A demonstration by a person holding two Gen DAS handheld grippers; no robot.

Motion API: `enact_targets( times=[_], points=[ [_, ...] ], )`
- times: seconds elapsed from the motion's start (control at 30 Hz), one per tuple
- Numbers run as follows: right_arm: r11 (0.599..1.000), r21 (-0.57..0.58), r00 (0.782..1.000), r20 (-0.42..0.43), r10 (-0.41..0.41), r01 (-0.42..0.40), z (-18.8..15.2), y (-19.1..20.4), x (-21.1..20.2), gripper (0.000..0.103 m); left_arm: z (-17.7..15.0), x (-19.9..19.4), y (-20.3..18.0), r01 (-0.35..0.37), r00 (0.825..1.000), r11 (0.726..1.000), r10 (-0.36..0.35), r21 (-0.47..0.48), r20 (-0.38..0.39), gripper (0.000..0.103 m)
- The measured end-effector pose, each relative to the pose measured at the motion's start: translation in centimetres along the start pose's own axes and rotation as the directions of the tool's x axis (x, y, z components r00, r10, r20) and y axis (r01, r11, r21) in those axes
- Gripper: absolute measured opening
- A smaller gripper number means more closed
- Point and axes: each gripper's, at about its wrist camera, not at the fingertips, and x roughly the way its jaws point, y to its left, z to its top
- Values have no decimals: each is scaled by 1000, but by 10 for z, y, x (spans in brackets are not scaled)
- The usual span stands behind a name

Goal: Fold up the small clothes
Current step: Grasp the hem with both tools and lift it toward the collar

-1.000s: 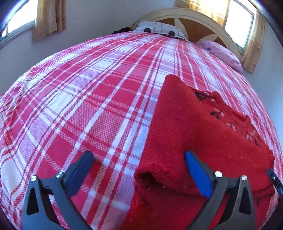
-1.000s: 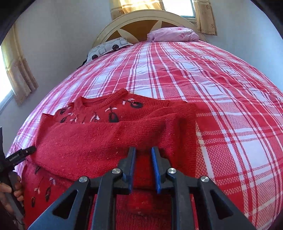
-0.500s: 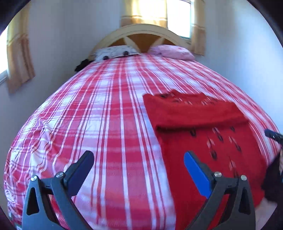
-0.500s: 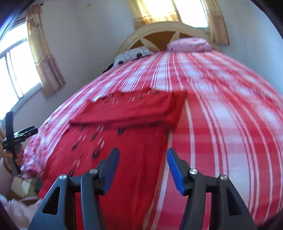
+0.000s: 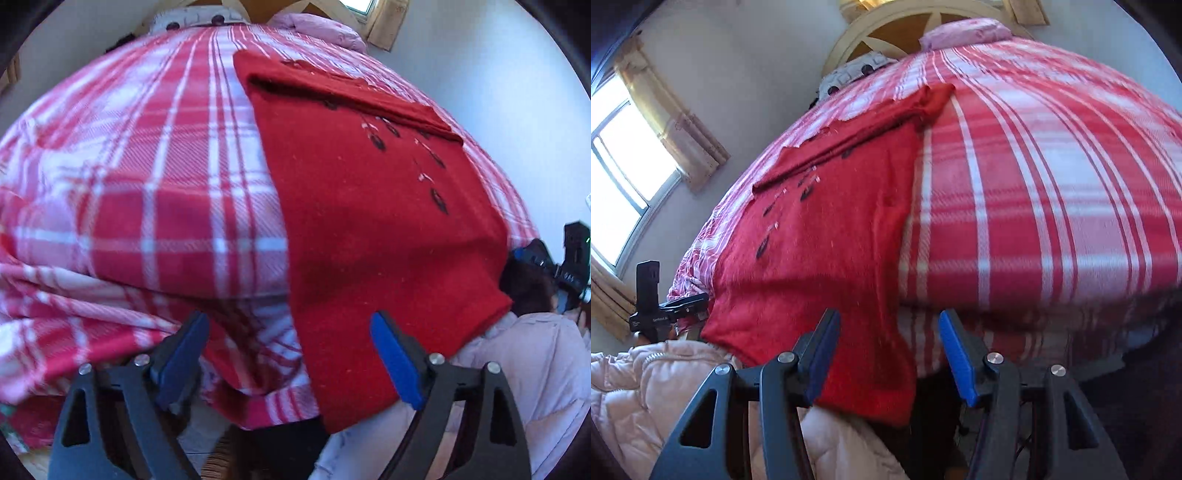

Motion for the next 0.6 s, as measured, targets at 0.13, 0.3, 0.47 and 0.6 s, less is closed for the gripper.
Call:
enact_targets(
  times=[0.13, 0.3, 0.47, 0.6],
  points=[
    [999, 46, 999, -37, 8, -7, -12, -9, 4, 57, -8, 14, -1, 91, 994, 993, -95, -76, -53, 91],
    [998, 58, 995, -87, 39, -34, -24, -10, 15, 57, -15, 28, -19, 144, 984, 988, -148, -47, -102, 87],
    [1000, -8, 982, -190, -12, 10, -35, 0, 39, 57, -19, 36, -32, 167, 977, 986, -169, -22, -134, 77],
    [997, 46, 974, -214, 77, -69, -38, -6, 41, 41, -16, 36, -32, 225, 962, 973, -231, -59, -143, 63]
  ],
)
